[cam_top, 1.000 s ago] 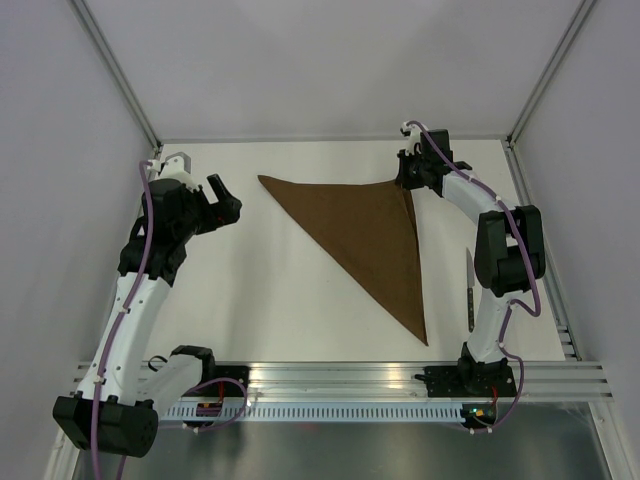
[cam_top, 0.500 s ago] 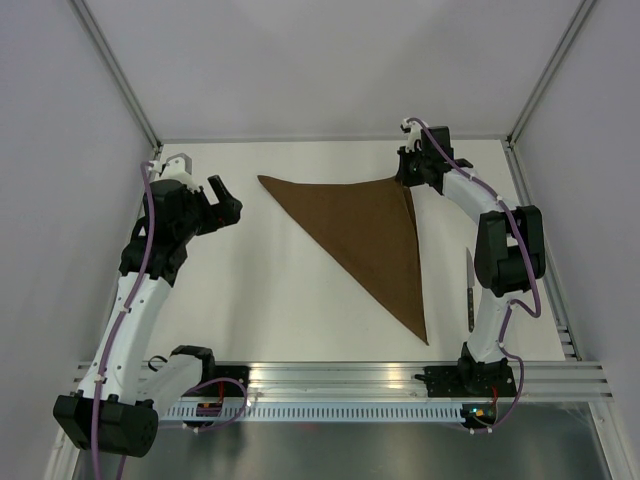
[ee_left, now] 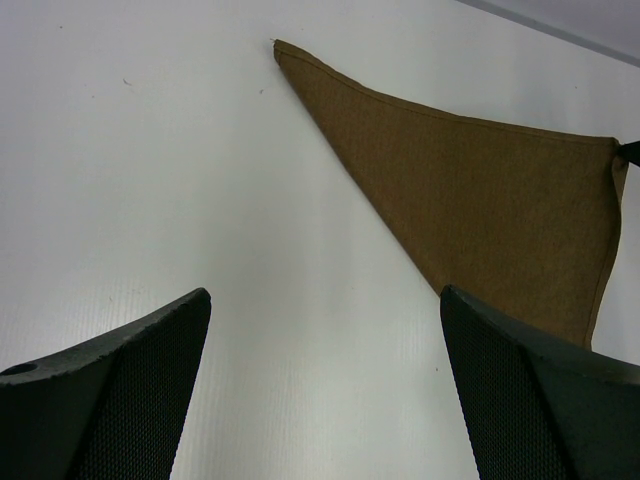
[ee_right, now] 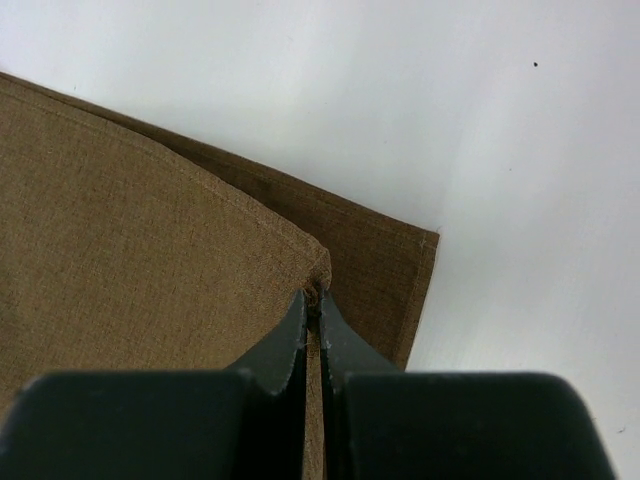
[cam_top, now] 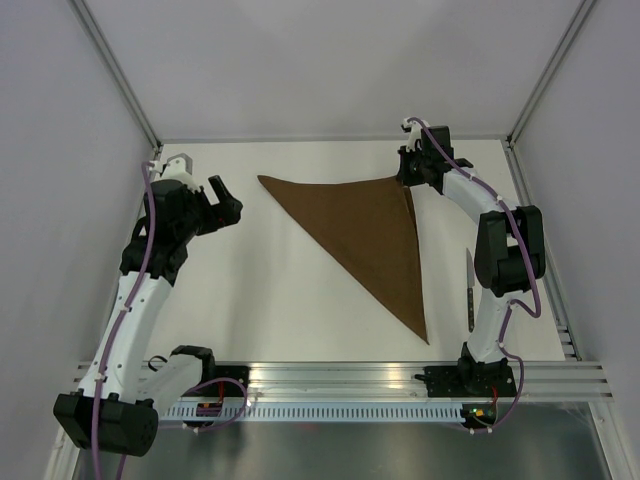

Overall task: Fold the napkin, place the utensils inside, and roll it up
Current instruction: Fold the napkin

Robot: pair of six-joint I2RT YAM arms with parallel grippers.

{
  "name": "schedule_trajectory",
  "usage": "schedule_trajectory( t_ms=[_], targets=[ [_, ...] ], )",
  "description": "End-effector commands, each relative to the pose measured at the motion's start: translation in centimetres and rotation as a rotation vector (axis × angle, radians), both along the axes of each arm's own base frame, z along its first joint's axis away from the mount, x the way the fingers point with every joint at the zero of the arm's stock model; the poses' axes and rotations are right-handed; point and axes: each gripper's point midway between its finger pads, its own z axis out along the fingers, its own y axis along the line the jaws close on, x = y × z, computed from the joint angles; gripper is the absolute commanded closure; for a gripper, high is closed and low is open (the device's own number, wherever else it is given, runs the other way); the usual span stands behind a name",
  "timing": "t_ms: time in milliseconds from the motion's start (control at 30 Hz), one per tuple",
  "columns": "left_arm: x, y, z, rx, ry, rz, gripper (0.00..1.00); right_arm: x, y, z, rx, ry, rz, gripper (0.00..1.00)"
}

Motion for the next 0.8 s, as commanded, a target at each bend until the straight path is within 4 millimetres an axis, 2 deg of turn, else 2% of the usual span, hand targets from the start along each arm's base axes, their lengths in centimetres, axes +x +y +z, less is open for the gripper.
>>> schedule_trajectory(
  t_ms=[0, 67, 133, 167, 200, 300, 400, 500, 633, 667, 700, 733, 767],
  targets=[
    [0.5, -0.6, 0.3, -0.039, -0.019, -0.011, 0.0, 0.7, -0.8, 0.9, -0.02, -0.039, -0.033, 0.99],
    [0.6, -0.6, 0.2, -0.039, -0.019, -0.011, 0.0, 0.8, -0.9, 0.5, -0.025, -0.032, -0.038, 0.99],
    [0.6, -0.6, 0.1, -0.039, -0.017, -0.011, 0.0, 0.8, -1.2, -0.3, -0.035, -0.016, -0.047, 0.91],
    [0.5, -0.6, 0.1, -0.039, -0.017, -0.012, 0.0, 0.9, -1.2, -0.4, -0.039, -0.017, -0.05, 0.86],
    [0.5, -0.6, 0.0, -0.039, -0.016, -0.012, 0.0, 1.0, -1.3, -0.6, -0.04, -0.014, -0.053, 0.76],
    [0.5, -0.6, -0.1, -0.039, -0.017, -0.011, 0.0, 1.4, -1.7, -1.0, -0.075, -0.018, -0.05, 0.59],
    [0.5, -0.6, 0.0, -0.041, -0.02, -0.011, 0.0, 1.9, -2.0, -1.4, -0.089, -0.009, -0.06, 0.5],
    [0.2, -0.8, 0.2, -0.049, -0.025, -0.023, 0.0, 2.2, -2.4, -1.1, -0.104, -0.012, -0.071, 0.47],
    [-0.8, -1.4, 1.5, -0.065, -0.055, -0.06, 0.0, 1.6, -4.3, 0.5, -0.137, -0.005, -0.092, 0.47],
    [-1.0, -1.3, 1.7, -0.067, -0.061, -0.062, 0.0, 0.6, -4.8, 0.0, -0.149, 0.027, -0.09, 0.47],
    [-1.3, -1.4, 1.7, -0.072, -0.063, -0.066, 0.0, 0.0, -6.0, 1.1, -0.162, 0.015, -0.099, 0.47],
    [-1.6, -1.8, 1.8, -0.085, -0.067, -0.086, 0.0, -0.8, -6.6, 1.2, -0.171, 0.026, -0.101, 0.47],
    [-1.9, -2.0, 2.1, -0.095, -0.076, -0.096, 0.0, -2.6, -7.3, 0.0, -0.182, 0.074, -0.097, 0.47]
  ],
)
